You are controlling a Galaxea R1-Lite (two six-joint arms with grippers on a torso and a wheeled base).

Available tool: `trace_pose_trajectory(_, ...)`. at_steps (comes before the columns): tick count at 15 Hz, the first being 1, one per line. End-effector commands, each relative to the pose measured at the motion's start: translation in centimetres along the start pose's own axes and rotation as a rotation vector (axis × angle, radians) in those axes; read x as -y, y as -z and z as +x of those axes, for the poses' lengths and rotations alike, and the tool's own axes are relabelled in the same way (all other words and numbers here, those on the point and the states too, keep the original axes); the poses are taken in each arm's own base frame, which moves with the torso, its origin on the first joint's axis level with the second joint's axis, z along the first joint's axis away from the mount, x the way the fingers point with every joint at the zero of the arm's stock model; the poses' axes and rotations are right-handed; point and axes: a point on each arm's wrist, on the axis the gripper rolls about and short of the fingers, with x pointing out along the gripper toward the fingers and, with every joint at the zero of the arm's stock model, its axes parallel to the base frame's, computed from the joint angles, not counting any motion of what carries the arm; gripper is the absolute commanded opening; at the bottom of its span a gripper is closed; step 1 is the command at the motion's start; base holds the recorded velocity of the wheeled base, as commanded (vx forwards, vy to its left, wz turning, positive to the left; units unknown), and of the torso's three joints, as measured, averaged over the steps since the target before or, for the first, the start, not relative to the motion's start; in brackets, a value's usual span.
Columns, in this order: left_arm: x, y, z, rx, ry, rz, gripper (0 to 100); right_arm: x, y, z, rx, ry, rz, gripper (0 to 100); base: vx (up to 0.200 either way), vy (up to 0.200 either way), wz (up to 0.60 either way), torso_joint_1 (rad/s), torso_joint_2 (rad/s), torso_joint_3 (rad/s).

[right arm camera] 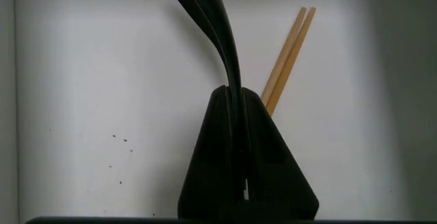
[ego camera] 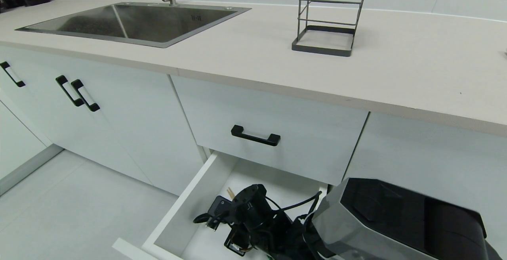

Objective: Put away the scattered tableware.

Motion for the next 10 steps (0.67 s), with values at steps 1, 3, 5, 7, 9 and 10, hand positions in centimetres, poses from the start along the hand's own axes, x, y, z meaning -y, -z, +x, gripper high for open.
trace_pose_trajectory(1,0.0,0.0,0.0,0.0,-0.001,0.0,100,-0.3,0.2,0.2,-0.009,-0.006,-0.013,0,0.0,0.0,0.0,0.0,0.0,0.0)
trace_pose_trajectory(3,0.0,0.0,0.0,0.0,-0.001,0.0,100,-0.4,0.4,0.3,-0.02,-0.01,-0.018,0,0.0,0.0,0.0,0.0,0.0,0.0)
trace_pose_trajectory(5,0.0,0.0,0.0,0.0,-0.001,0.0,100,-0.5,0.4,0.3,-0.02,-0.015,-0.019,100,0.0,0.0,0.0,0.0,0.0,0.0)
trace_pose_trajectory(7,0.0,0.0,0.0,0.0,-0.001,-0.001,100,-0.3,0.1,0.1,-0.011,-0.013,-0.017,100,0.0,0.0,0.0,0.0,0.0,0.0)
trace_pose_trajectory(9,0.0,0.0,0.0,0.0,-0.001,0.0,100,-0.1,-0.7,-0.6,0.008,-0.01,-0.017,100,0.0,0.0,0.0,0.0,0.0,0.0)
trace_pose_trajectory(10,0.0,0.0,0.0,0.0,-0.001,0.0,100,-0.3,-1.8,-1.4,0.035,-0.014,-0.021,100,0.0,0.0,0.0,0.0,0.0,0.0)
